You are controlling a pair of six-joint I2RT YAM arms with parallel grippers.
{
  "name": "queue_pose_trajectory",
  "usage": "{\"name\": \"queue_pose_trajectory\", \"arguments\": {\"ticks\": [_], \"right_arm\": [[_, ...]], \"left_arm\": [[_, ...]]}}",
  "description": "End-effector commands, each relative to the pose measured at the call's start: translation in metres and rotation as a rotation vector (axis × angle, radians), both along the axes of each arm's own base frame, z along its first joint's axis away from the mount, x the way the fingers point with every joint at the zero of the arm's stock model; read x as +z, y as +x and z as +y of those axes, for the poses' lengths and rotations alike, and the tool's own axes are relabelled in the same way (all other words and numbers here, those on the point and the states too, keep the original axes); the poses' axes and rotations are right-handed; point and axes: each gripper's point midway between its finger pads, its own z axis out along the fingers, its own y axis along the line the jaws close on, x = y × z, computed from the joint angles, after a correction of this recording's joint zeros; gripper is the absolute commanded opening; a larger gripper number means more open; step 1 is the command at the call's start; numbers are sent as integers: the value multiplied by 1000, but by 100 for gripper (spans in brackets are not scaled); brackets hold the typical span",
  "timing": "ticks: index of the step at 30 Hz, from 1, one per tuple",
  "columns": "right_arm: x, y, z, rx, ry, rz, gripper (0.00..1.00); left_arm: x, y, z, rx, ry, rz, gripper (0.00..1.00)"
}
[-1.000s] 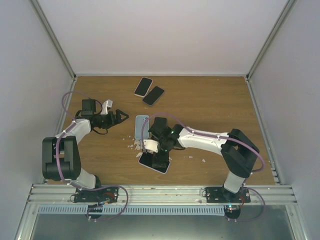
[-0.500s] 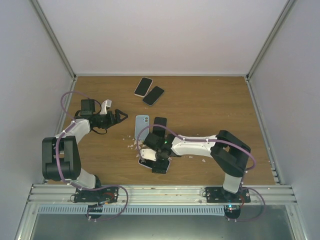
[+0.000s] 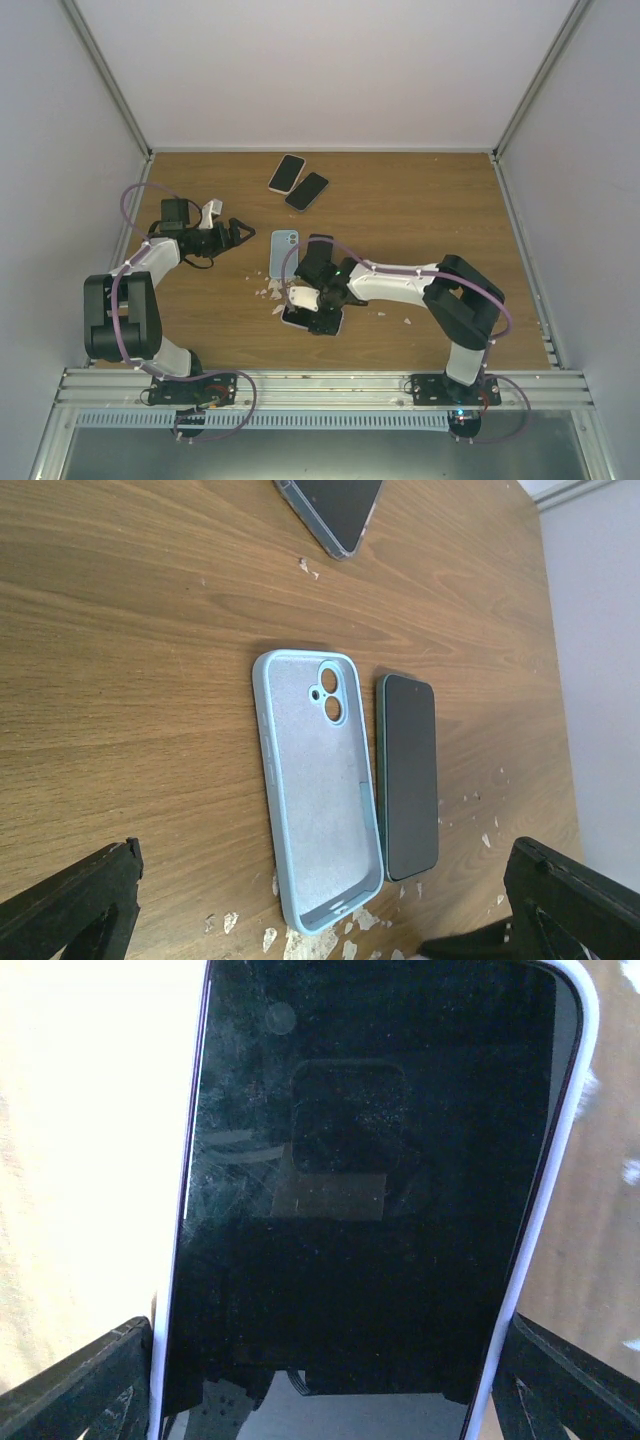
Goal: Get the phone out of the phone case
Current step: Pick up the phone at the center of the board.
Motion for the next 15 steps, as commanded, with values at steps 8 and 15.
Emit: {"name": "queue_pose_trajectory", "arguments": {"ticks": [8,15], "right_arm": [[-16,15,-22,-41,-108,-17,85],[1,14,-12,-19,-50,-36,60]], "left_arm": [[8,3,2,2,2,-60,99],[11,1,-1,-14,-14,-74,99]]}}
